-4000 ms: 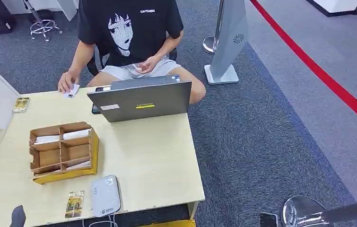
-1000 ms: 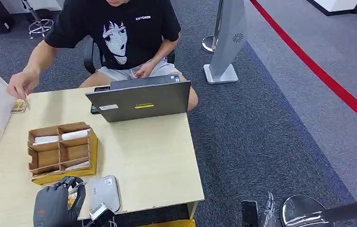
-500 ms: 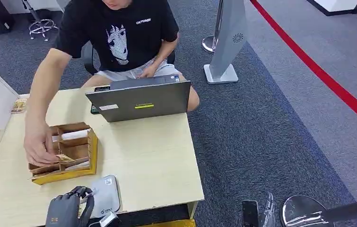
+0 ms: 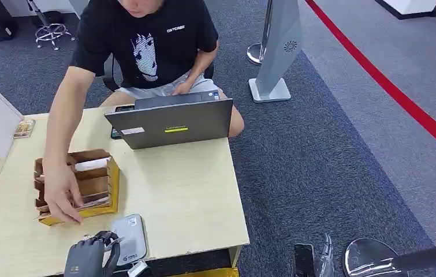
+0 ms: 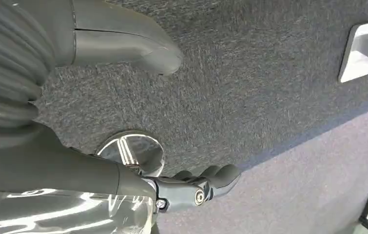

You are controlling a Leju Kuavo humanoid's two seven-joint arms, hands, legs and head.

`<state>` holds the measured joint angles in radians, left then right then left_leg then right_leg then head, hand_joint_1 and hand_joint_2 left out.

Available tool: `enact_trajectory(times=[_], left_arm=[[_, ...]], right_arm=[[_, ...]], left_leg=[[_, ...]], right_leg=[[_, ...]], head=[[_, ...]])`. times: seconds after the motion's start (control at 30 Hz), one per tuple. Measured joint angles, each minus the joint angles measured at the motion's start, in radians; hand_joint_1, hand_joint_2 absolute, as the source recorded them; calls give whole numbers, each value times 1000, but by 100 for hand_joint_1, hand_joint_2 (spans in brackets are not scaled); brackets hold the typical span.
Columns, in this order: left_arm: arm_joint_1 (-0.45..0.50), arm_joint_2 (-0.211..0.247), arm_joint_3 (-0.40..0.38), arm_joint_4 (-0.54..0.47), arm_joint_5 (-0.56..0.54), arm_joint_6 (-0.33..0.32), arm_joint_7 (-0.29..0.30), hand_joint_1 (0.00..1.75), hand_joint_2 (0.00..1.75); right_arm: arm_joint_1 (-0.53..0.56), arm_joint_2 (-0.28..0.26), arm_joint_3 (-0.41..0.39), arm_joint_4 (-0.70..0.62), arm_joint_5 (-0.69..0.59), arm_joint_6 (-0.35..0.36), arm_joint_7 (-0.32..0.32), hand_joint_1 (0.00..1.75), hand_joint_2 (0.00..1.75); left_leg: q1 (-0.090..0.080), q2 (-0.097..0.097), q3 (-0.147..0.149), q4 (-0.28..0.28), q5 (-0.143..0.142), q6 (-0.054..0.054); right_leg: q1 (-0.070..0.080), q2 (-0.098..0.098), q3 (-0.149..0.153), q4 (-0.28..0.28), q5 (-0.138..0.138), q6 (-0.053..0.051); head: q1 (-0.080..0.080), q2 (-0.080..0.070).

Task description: Pass the card to the sensor for recognition and then transmit it.

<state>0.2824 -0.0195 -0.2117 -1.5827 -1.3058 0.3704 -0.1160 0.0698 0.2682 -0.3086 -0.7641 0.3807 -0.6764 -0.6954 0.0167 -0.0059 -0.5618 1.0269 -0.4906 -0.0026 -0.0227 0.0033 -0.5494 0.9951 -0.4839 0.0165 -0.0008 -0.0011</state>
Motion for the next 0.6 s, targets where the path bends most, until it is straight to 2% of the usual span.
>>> enact_trajectory(times=[0.27, 0.6], left_arm=[[-15, 4, 0, -10, -44, 39, 1, 175, 175], [-89, 82, 25, -106, -71, 58, 0, 175, 175]], right_arm=[[1, 0, 4, 0, -1, -10, 3, 0, 175], [0, -2, 15, 0, -2, -11, 11, 0, 175]], left_leg=[[0, 0, 0, 0, 0, 0], [1, -1, 0, 0, 1, 0]], right_leg=[[0, 0, 0, 0, 0, 0], [0, -1, 0, 0, 0, 0]], head=[[0, 0], [0, 0]])
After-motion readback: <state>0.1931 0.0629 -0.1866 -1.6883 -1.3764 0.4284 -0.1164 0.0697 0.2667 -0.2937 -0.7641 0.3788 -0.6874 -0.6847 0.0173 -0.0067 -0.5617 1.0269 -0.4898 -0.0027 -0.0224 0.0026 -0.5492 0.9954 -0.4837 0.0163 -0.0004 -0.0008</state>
